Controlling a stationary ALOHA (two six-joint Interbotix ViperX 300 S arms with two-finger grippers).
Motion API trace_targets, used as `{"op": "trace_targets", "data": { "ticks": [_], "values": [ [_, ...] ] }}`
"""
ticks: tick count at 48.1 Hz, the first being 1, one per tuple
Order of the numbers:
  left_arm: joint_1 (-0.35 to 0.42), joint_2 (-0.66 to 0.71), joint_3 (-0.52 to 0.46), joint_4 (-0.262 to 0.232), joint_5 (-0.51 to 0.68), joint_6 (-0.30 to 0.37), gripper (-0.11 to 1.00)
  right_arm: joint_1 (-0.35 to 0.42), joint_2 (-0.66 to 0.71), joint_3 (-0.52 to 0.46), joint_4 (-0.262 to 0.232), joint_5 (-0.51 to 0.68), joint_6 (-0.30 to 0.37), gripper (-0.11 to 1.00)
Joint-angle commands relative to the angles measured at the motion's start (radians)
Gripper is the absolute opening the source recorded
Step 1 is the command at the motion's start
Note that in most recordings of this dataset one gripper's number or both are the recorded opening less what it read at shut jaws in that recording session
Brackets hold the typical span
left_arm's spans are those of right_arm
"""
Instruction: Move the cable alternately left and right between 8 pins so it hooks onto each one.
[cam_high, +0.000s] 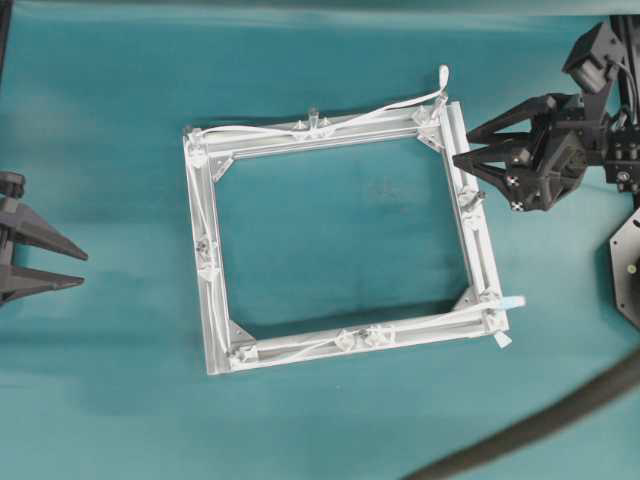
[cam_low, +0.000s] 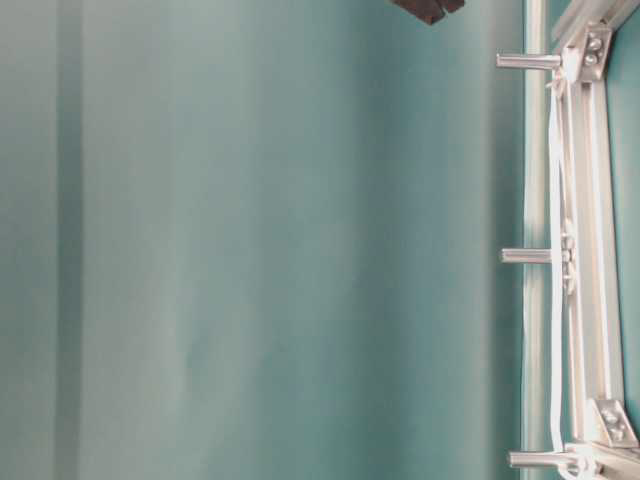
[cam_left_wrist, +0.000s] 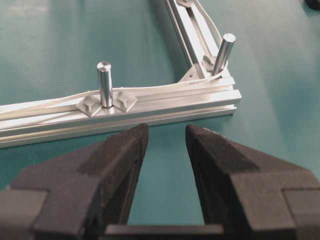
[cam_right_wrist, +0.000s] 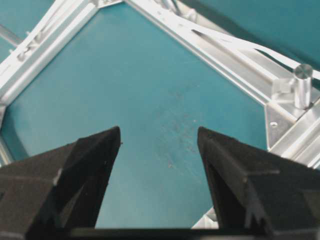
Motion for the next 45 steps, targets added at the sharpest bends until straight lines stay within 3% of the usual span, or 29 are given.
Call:
{"op": "trace_targets", "data": {
  "ticks": [1,26,37,45],
  "values": [
    [-0.003,0.008,-0.012,0.005,-0.008,-0.006,0.44,-0.002,0.006,-0.020,-0.003,-0.009,-0.005,0.69],
    [-0.003,0.008,-0.014,0.005,-0.008,-0.006,0.44,-0.005,0.002,-0.017,0.003,-0.020,0.009,0.69],
    [-0.003,0.008,-0.012,0.005,-0.008,-0.006,0.44,0.021,0.032,0.060,-0.005,-0.064,-0.014,0.70],
    [-0.003,0.006,-0.012,0.005,-0.008,-0.006,0.44,0.032,-0.061,0.106,-0.005,-0.115,-0.018,0.70]
  ]
}}
